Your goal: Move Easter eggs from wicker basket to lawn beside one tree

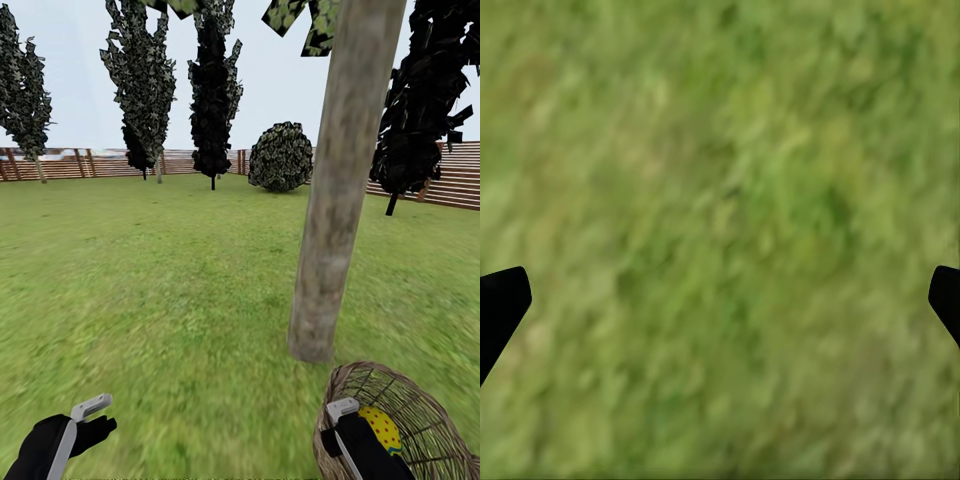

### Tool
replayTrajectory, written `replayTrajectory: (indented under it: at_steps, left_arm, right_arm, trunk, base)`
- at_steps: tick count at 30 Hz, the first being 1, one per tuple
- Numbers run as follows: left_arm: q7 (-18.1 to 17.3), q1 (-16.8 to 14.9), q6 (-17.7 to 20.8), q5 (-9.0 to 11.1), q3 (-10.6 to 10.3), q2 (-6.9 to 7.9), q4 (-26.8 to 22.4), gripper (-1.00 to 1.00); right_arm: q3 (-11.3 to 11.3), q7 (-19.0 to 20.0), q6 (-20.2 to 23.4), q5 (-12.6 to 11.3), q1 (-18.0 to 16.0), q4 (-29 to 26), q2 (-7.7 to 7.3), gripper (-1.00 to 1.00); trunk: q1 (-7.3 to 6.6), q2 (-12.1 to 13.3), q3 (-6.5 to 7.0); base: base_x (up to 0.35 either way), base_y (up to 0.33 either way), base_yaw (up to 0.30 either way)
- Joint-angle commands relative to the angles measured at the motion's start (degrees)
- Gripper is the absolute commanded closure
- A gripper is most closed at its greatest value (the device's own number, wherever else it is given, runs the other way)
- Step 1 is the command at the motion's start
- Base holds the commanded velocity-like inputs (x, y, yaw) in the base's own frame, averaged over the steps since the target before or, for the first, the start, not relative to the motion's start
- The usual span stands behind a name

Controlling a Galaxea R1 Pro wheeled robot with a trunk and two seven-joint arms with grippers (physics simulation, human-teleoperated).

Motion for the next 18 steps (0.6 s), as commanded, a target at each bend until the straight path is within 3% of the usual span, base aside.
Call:
replayTrajectory:
  at_steps: [1, 18]
  left_arm:
    - [0.4, 0.0, 0.3, 0.6, 0.0, -0.04, 0.0, -1.00]
    - [0.4, 0.0, 0.3, 0.7, 0.1, -0.15, 0.0, -1.00]
  right_arm:
    - [0.2, -0.1, 0.3, 0.8, 0.0, -0.1, -0.07, 1.00]
    - [0.3, -0.1, 0.3, 0.8, 0.0, -0.1, 0.01, 1.00]
  trunk:
    - [0.22, -0.4, -0.24]
    - [3.95, -7.3, -3.29]
  base:
    - [0.000, 0.000, 0.000]
    - [0.000, 0.000, 0.000]
